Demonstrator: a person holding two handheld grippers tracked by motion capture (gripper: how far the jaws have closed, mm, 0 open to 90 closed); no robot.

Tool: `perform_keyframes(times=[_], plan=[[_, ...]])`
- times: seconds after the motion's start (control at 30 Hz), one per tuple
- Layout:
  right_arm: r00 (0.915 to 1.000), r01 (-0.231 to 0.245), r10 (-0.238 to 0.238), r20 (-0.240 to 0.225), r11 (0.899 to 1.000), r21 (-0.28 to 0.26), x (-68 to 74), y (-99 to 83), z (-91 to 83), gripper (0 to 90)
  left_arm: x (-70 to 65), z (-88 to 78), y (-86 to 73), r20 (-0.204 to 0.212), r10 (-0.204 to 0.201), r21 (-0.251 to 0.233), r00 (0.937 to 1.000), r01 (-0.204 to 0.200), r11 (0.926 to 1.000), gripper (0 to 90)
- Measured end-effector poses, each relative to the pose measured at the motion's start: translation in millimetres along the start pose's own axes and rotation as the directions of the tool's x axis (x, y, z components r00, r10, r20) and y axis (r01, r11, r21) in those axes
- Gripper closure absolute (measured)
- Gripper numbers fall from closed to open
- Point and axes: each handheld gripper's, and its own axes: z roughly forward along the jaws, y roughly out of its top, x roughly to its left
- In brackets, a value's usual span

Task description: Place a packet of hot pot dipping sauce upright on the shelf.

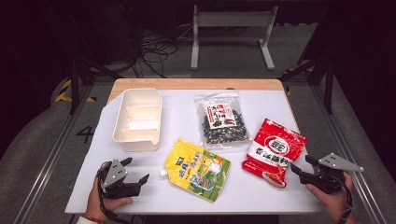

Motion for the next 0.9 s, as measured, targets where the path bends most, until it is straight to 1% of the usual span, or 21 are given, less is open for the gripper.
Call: perform_keyframes(times=[0.1,0.13,0.17,0.2,0.23,0.3,0.4,0.43,0.47,0.5,0.53,0.57,0.63,0.67,0.7,0.73,0.77,0.8,0.83,0.87,0.9], plan=[[0.9996,-0.019,0.019,-0.022,1.0,0.001,-0.4,-0.6,1.5,29.2,0.0,-1.7,0.2,0.003,-0.013,-0.009,0.9999,0.013,0.9999,15.9],[0.9988,-0.032,0.032,-0.038,0.999,0.005,-0.6,-0.7,3.7,27.5,-0.5,-2.0,0.4,0.004,-0.013,-0.011,0.9999,0.013,0.9999,15.9],[0.9988,-0.032,0.032,-0.038,0.999,0.005,-0.6,-0.7,3.7,27.5,-0.9,-2.5,1.0,0.004,-0.009,-0.009,1.0,0.009,0.9999,15.9],[0.9975,-0.044,0.044,-0.055,0.999,0.006,-0.9,-0.8,5.6,26.8,-1.6,-2.3,1.3,0.006,-0.011,-0.013,0.9999,0.011,0.9999,15.9],[0.9958,-0.06,0.061,-0.069,0.998,0.017,-1.3,-1.1,8.2,25.9,-2.0,-1.9,1.4,0.01,-0.011,-0.013,0.9999,0.011,0.9998,15.7],[0.9932,-0.073,0.076,-0.088,0.996,0.042,-2.4,-2.4,13.8,24.2,-3.6,0.1,1.7,0.011,-0.001,0.0,0.9999,0.001,1.0,15.4],[0.988,-0.125,0.129,-0.085,0.991,0.052,-8.8,-3.4,20.4,21.9,-5.5,1.8,2.2,0.02,0.007,0.008,0.9998,-0.007,0.9999,15.3],[0.9849,-0.152,0.156,-0.076,0.987,0.055,-12.9,-3.1,22.3,20.7,-5.2,2.0,2.5,0.022,0.013,0.009,0.9997,-0.013,0.9999,15.0],[0.98,-0.175,0.18,-0.086,0.983,0.056,-15.7,-3.4,23.5,20.5,-5.6,2.4,2.9,0.024,0.012,0.011,0.9996,-0.012,0.9999,14.7],[0.9722,-0.2,0.207,-0.109,0.977,0.067,-18.0,-4.0,24.8,20.2,-6.0,2.8,3.3,0.022,0.012,0.009,0.9997,-0.012,0.9999,14.6],[0.9671,-0.215,0.223,-0.122,0.974,0.072,-19.7,-4.5,25.8,20.1,-6.5,2.7,3.6,0.024,0.012,0.009,0.9997,-0.012,0.9999,14.6],[0.96,-0.235,0.245,-0.136,0.968,0.082,-21.8,-4.6,26.3,20.1,-7.1,2.5,3.9,0.027,0.013,0.009,0.9995,-0.014,0.9999,14.4],[0.9448,-0.265,0.275,-0.178,0.961,0.077,-24.2,-3.3,26.7,19.7,-9.5,2.6,3.9,0.031,0.02,0.013,0.9993,-0.02,0.9997,14.2],[0.9414,-0.27,0.28,-0.188,0.96,0.078,-23.6,-1.6,27.4,18.8,-10.2,2.5,4.2,0.033,0.021,0.012,0.9992,-0.022,0.9997,14.2],[0.9407,-0.263,0.275,-0.199,0.961,0.085,-21.9,0.3,28.7,18.8,-11.0,2.7,4.9,0.036,0.023,0.013,0.9991,-0.023,0.9996,14.2],[0.9358,-0.255,0.271,-0.226,0.962,0.097,-18.5,2.4,30.6,18.8,-11.5,3.2,5.4,0.038,0.028,0.014,0.9989,-0.029,0.9995,14.2],[0.9345,-0.252,0.271,-0.231,0.962,0.109,-15.2,3.7,32.9,18.8,-12.6,3.5,5.7,0.031,0.032,0.015,0.999,-0.032,0.9994,14.2],[0.9393,-0.236,0.259,-0.225,0.964,0.125,-11.6,4.7,35.8,18.4,-13.5,3.3,6.0,0.024,0.038,0.013,0.999,-0.038,0.9992,14.3],[0.9399,-0.228,0.256,-0.226,0.963,0.14,-8.7,5.1,39.0,16.1,-13.8,3.1,6.3,0.021,0.042,0.007,0.9989,-0.043,0.9991,14.6],[0.9356,-0.235,0.265,-0.233,0.96,0.151,-6.9,5.1,41.9,15.2,-13.9,3.0,6.7,0.019,0.039,0.005,0.999,-0.04,0.9992,14.9],[0.9361,-0.237,0.268,-0.228,0.959,0.153,-5.6,6.1,43.0,15.3,-13.7,3.2,6.9,0.024,0.033,0.006,0.9992,-0.033,0.9994,14.9]])
